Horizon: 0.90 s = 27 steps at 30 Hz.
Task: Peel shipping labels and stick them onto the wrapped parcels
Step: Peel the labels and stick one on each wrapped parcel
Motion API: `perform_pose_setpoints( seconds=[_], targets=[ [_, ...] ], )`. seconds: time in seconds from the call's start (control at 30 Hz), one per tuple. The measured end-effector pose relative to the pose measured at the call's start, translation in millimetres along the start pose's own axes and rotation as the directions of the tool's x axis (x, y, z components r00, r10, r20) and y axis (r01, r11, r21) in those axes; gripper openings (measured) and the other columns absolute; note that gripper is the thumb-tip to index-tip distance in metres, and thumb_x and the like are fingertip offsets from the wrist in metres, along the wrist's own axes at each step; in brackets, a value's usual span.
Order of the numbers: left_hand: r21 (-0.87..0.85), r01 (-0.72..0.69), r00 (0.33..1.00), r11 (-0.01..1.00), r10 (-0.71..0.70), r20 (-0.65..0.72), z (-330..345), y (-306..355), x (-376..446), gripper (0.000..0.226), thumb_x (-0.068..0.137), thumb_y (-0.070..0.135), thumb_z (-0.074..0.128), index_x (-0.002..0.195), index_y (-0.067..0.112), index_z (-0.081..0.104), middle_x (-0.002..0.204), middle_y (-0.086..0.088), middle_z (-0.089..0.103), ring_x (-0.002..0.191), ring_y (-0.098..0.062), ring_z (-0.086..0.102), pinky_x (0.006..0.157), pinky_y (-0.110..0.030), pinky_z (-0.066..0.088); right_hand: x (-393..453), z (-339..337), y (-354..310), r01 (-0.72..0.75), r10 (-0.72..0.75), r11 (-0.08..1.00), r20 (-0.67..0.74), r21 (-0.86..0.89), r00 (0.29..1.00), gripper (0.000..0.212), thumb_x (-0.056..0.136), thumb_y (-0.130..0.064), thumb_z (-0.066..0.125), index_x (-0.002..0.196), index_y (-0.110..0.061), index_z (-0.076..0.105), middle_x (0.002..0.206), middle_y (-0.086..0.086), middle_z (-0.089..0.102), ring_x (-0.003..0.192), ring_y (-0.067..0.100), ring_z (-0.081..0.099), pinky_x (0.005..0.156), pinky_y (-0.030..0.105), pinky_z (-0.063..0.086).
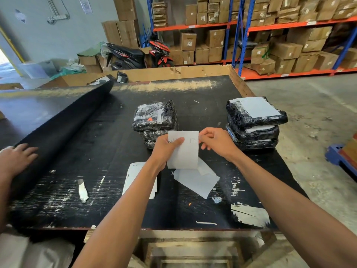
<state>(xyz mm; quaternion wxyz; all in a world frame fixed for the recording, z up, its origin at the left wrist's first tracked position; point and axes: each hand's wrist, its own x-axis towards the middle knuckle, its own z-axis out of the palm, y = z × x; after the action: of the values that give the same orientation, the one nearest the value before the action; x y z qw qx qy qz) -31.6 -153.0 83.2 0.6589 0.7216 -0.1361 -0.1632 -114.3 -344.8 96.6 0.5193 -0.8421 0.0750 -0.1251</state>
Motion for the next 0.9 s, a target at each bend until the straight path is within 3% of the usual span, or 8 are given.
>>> perform_pose_setpoints(
  seconds=[0.27, 0.5, 0.57, 0.63, 0.7, 0.73, 0.8, 0.9],
  targets=[
    [0.011, 0.007, 1.0, 1.0, -0.007, 0.024, -2, 3, -4, 0.022, 0.091, 0.018, 0.071, 0.111, 0.008, 0.071, 0.102, -0.008, 0.077, 0.095, -0.029, 0.074, 0.086, -0.046, 0.059, -1, -3, 1, -0.017, 0.007, 0.99, 0.067, 0.141, 0.998, 0.009, 0.092, -0.012, 0.065, 0.09, -0.01, 0.074, 0.084, 0.006, 0.078, 0.068, 0.013, 0.067, 0.064, 0.026, 0.051],
    [-0.007, 0.029, 0.998, 1.0, -0.029, 0.054, 0, 7, -6, 0.028, 0.089, 0.016, 0.073, 0.116, 0.011, 0.067, 0.108, -0.01, 0.074, 0.1, -0.029, 0.068, 0.082, -0.039, 0.056, -2, -6, 1, -0.064, 0.014, 0.946, 0.158, 0.317, 0.987, 0.009, 0.095, -0.005, 0.064, 0.093, -0.002, 0.072, 0.079, 0.012, 0.071, 0.065, 0.011, 0.063, 0.062, 0.021, 0.051],
    [0.173, -0.048, 0.998, 0.984, 0.052, -0.023, 6, 11, -5, 0.05, 0.084, 0.021, 0.078, 0.128, 0.019, 0.055, 0.115, -0.006, 0.062, 0.102, -0.023, 0.059, 0.086, -0.036, 0.053, -1, -4, -2, -0.058, 0.006, 0.935, 0.147, 0.349, 0.989, 0.01, 0.096, -0.005, 0.062, 0.095, -0.001, 0.071, 0.076, 0.01, 0.07, 0.065, 0.011, 0.064, 0.063, 0.02, 0.052],
    [0.4, -0.162, 0.968, 0.902, 0.224, -0.113, 14, 15, -3, 0.065, 0.081, 0.024, 0.08, 0.135, 0.02, 0.044, 0.118, -0.003, 0.051, 0.103, -0.018, 0.051, 0.089, -0.032, 0.047, 0, -2, -5, -0.039, -0.004, 0.936, 0.121, 0.349, 0.993, 0.01, 0.096, -0.005, 0.062, 0.092, -0.004, 0.071, 0.071, 0.006, 0.07, 0.063, 0.011, 0.064, 0.062, 0.02, 0.052],
    [0.482, -0.277, 0.92, 0.831, 0.375, -0.118, 22, 27, -6, 0.048, 0.084, 0.025, 0.076, 0.125, 0.017, 0.051, 0.111, -0.001, 0.053, 0.098, -0.015, 0.051, 0.085, -0.029, 0.045, 2, 0, -8, -0.005, -0.026, 0.949, 0.093, 0.316, 0.995, 0.012, 0.096, -0.005, 0.062, 0.089, -0.006, 0.071, 0.068, 0.005, 0.069, 0.062, 0.014, 0.062, 0.062, 0.021, 0.051],
    [0.452, -0.307, 0.919, 0.838, 0.383, -0.087, 25, 35, -7, 0.032, 0.087, 0.026, 0.073, 0.114, 0.016, 0.057, 0.102, 0.0, 0.059, 0.091, -0.015, 0.055, 0.081, -0.029, 0.047, 3, 0, -8, 0.014, -0.039, 0.958, 0.082, 0.286, 0.996, 0.012, 0.095, -0.005, 0.061, 0.088, -0.006, 0.071, 0.067, 0.006, 0.068, 0.062, 0.016, 0.061, 0.062, 0.023, 0.051],
    [0.341, -0.297, 0.948, 0.892, 0.319, -0.008, 30, 47, -9, 0.017, 0.09, 0.03, 0.069, 0.095, 0.014, 0.065, 0.086, -0.002, 0.069, 0.082, -0.019, 0.066, 0.079, -0.037, 0.056, 4, 1, -10, 0.053, -0.07, 0.973, 0.069, 0.223, 0.995, 0.013, 0.096, -0.013, 0.063, 0.089, -0.006, 0.072, 0.069, 0.01, 0.069, 0.064, 0.019, 0.061, 0.065, 0.026, 0.05],
    [0.285, -0.272, 0.96, 0.919, 0.278, 0.022, 31, 51, -7, 0.015, 0.087, 0.027, 0.072, 0.087, 0.011, 0.069, 0.083, -0.012, 0.073, 0.082, -0.03, 0.07, 0.083, -0.047, 0.059, 5, 3, -13, 0.081, -0.094, 0.98, 0.06, 0.181, 0.994, 0.019, 0.097, -0.025, 0.065, 0.094, -0.008, 0.073, 0.075, 0.018, 0.072, 0.065, 0.02, 0.062, 0.068, 0.029, 0.052]
  ],
)
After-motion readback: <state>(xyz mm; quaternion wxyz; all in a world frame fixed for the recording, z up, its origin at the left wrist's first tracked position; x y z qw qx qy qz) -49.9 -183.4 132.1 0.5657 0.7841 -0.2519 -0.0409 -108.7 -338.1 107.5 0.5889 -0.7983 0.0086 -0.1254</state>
